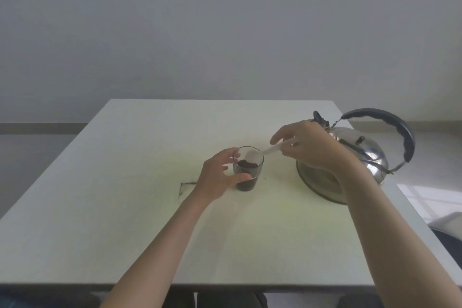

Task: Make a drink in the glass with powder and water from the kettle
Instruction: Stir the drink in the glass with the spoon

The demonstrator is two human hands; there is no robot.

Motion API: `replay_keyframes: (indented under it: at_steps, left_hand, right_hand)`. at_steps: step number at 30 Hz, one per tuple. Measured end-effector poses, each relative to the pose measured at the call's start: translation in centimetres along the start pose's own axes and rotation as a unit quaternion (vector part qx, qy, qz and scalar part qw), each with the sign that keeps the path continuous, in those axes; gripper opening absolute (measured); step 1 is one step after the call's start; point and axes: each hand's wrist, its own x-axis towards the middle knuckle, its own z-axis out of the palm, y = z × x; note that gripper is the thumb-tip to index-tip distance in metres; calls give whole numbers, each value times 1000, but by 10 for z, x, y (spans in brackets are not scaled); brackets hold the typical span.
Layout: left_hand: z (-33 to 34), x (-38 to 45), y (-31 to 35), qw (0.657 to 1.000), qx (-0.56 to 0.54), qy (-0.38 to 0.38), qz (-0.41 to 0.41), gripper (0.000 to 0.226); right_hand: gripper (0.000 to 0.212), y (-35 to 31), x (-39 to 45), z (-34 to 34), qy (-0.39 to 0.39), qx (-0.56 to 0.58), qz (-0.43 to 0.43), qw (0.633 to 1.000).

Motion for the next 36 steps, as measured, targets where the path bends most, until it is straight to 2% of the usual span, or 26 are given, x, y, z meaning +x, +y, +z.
replay_keyframes:
  at_steps: [7, 12, 18, 24, 31, 36]
  left_hand:
    - [0, 0, 0, 1000, 7, 0, -4, 55]
    - [0, 0, -1, 1000, -8, 3, -10, 56]
    - [0, 1, -3, 1000, -10, 0, -7, 58]
    - [1, 1, -4, 1000, -2, 2, -5, 58]
    - [1, 1, -5, 1000, 0, 6, -9, 62]
    - [2, 1, -6, 1000, 6, 6, -6, 63]
  right_hand:
    - [10, -8, 16, 16, 38, 99, -17, 994]
    - [18, -8, 32, 36, 52, 91, -23, 994]
    - [22, -1, 38, 55, 93, 60, -80, 991]
    - [24, 4, 31, 62, 83, 47, -91, 991]
    - [16, 0, 31, 66, 55, 109, -83, 989]
    - [24, 3, 36, 65, 72, 74, -104, 989]
